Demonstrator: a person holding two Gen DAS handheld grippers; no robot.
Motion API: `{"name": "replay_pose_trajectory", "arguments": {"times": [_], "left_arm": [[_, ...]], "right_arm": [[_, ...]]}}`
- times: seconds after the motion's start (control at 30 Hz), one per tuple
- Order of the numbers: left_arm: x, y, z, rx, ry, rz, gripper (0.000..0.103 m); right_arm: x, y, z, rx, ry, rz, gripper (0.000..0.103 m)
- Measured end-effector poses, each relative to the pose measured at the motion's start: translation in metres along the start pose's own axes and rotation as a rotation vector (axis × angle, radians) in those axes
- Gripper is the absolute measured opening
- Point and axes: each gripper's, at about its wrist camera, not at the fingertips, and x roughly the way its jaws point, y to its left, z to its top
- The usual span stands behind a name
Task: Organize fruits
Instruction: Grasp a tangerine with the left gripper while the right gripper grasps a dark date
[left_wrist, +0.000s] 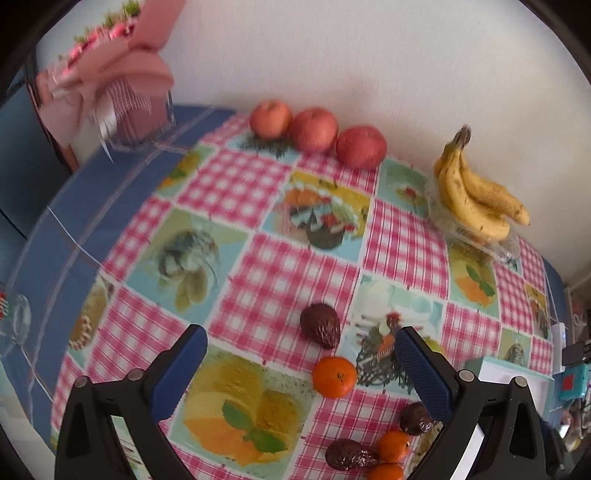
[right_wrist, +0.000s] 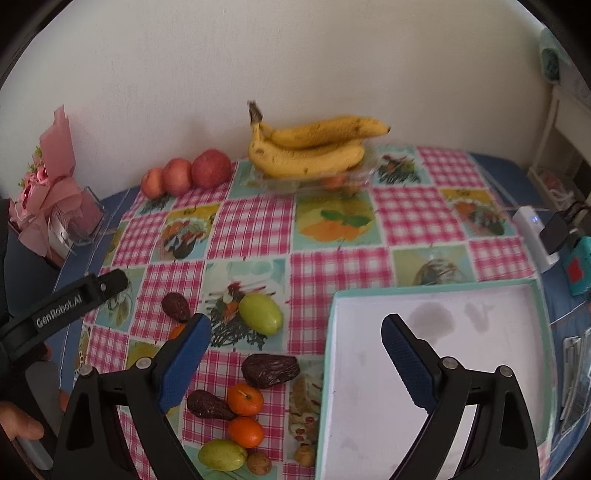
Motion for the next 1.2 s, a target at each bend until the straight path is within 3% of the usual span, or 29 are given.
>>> {"name": "replay_pose_trajectory", "arguments": {"times": [0.17, 0.23, 0.33, 0.73, 0.93, 1.0, 1.2], "left_arm": [[0.027, -0.003, -0.010, -0.012, 0.085, -0.047, 0.101], [0.037, -0.007, -0.014, -0.001, 0.111, -0.046, 0.097], [0.051, -0.009, -0.020, 0.001, 0.152, -0.057, 0.090], [0.072, -0.013, -0.032, -0.004, 0.219, -0.065, 0.071], [0.075, -0.016, -0.031, -0.004, 0.229, -0.083, 0.055], [0.074, -0.018, -0.031, -0.007, 0.230, -0.104, 0.042], [0.071, -0.021, -0.029, -0.004, 0.222, -0.093, 0.041]], "right_arm": [[0.027, 0.010, -0.011, -0.013, 0.080, 0.042, 0.079], [0.037, 0.012, -0.017, -0.011, 0.112, 0.052, 0.071], [0.049, 0.016, -0.023, -0.019, 0.151, 0.055, 0.066], [0.078, 0.016, -0.038, -0.026, 0.228, 0.034, 0.066], [0.080, 0.017, -0.039, -0.034, 0.228, 0.036, 0.066], [0.079, 0.018, -0.040, -0.043, 0.227, 0.034, 0.066], [0.081, 0.020, -0.042, -0.051, 0.226, 0.030, 0.060]]}}
